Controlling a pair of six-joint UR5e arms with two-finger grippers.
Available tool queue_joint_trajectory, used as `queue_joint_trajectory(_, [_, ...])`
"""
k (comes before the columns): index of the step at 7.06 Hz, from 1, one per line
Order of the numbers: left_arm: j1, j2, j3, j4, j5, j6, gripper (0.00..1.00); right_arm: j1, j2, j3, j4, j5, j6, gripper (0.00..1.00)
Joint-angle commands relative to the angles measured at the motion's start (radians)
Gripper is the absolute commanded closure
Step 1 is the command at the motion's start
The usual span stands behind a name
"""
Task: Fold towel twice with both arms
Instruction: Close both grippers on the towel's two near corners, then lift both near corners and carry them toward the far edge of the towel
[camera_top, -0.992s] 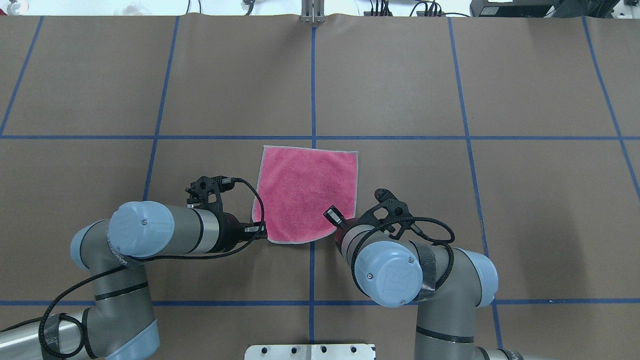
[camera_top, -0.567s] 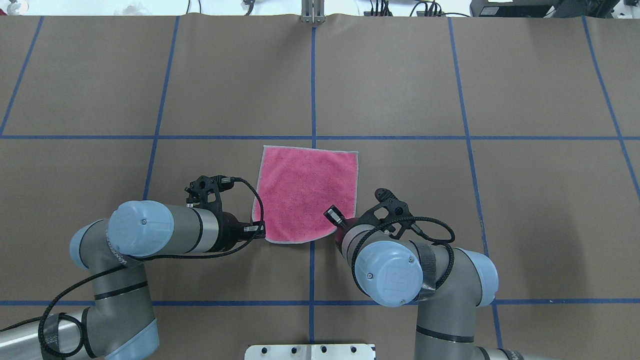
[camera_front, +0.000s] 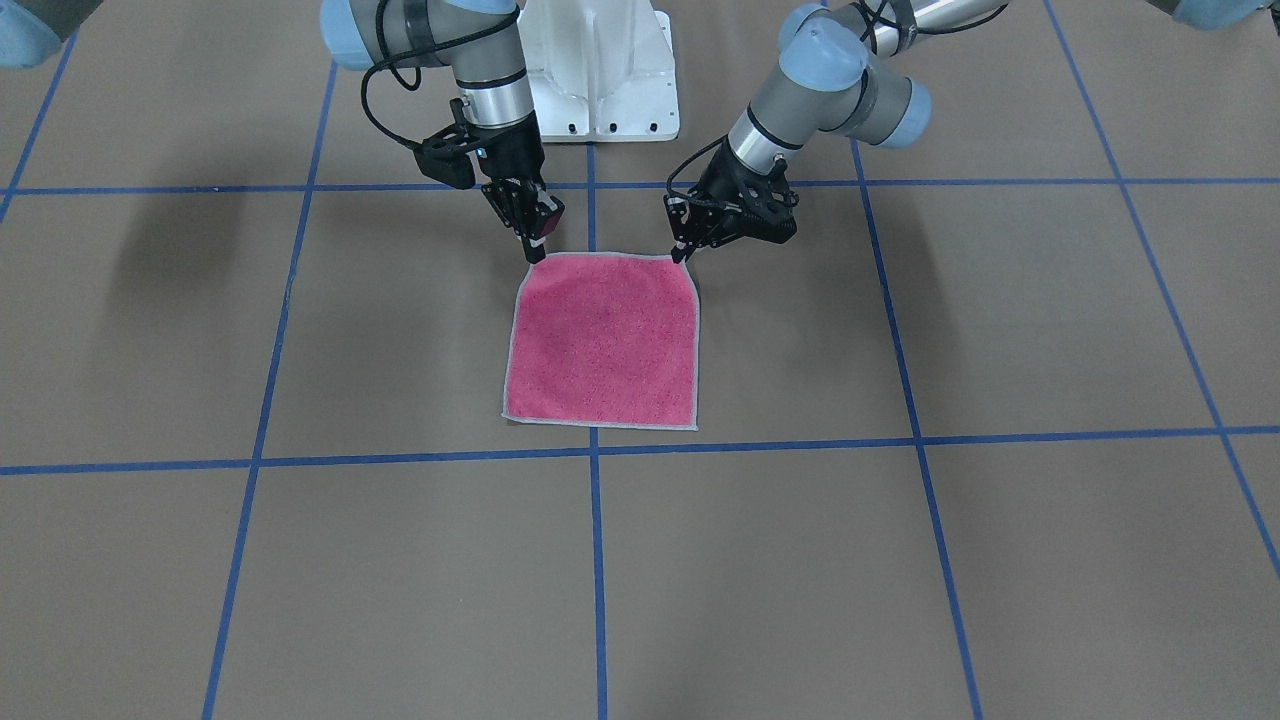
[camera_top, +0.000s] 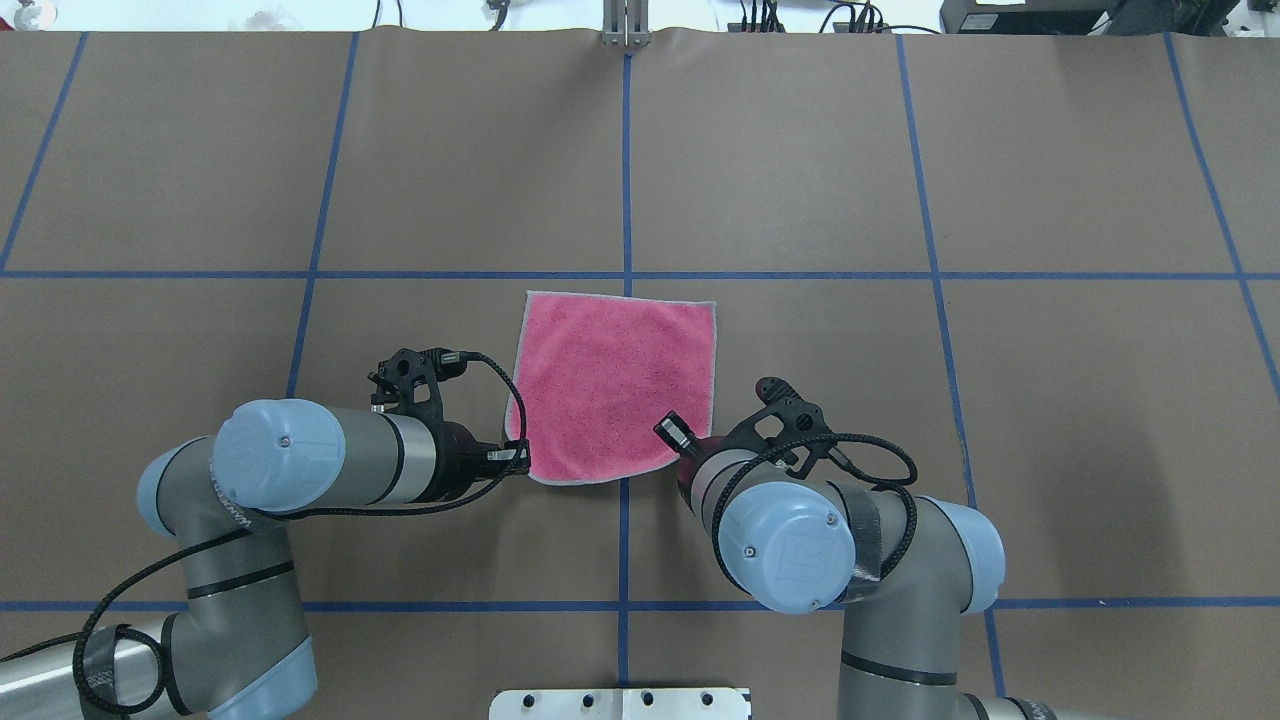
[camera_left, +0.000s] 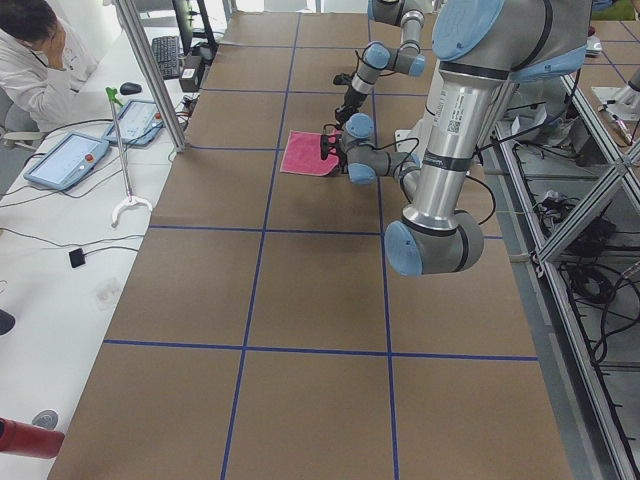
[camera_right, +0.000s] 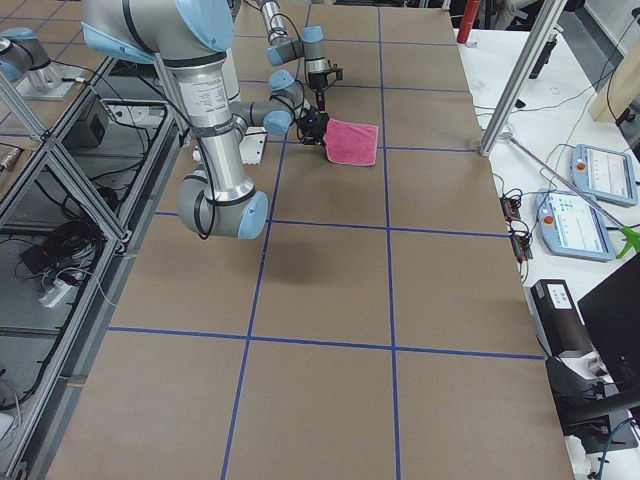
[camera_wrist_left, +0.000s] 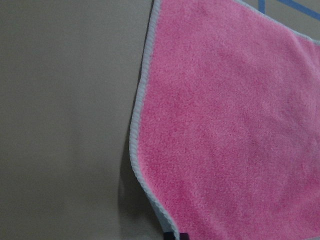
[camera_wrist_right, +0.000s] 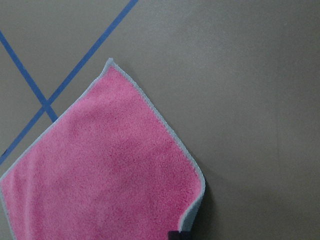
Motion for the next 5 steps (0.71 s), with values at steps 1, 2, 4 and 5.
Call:
queue_joint_trajectory(1, [0.000, 0.007, -0.014, 0.000, 0.004, -0.001, 1.00, 0.002, -0.043, 0.060, 0.000, 0.006, -0.007, 1.00])
queue_joint_trajectory(2, [0.001, 0.012, -0.040, 0.002, 0.003, -0.001, 1.00, -0.004, -0.054, 0.099, -0.002, 0.006, -0.007, 1.00])
queue_joint_trajectory(4, [0.004, 0.028, -0.087, 0.006, 0.001, -0.007, 1.00, -0.022, -0.054, 0.116, -0.005, 0.001, -0.007, 1.00])
queue_joint_trajectory(5, [0.006, 0.021, -0.083, 0.018, -0.001, -0.009, 1.00, -0.024, -0.052, 0.113, -0.005, 0.003, -0.007, 1.00])
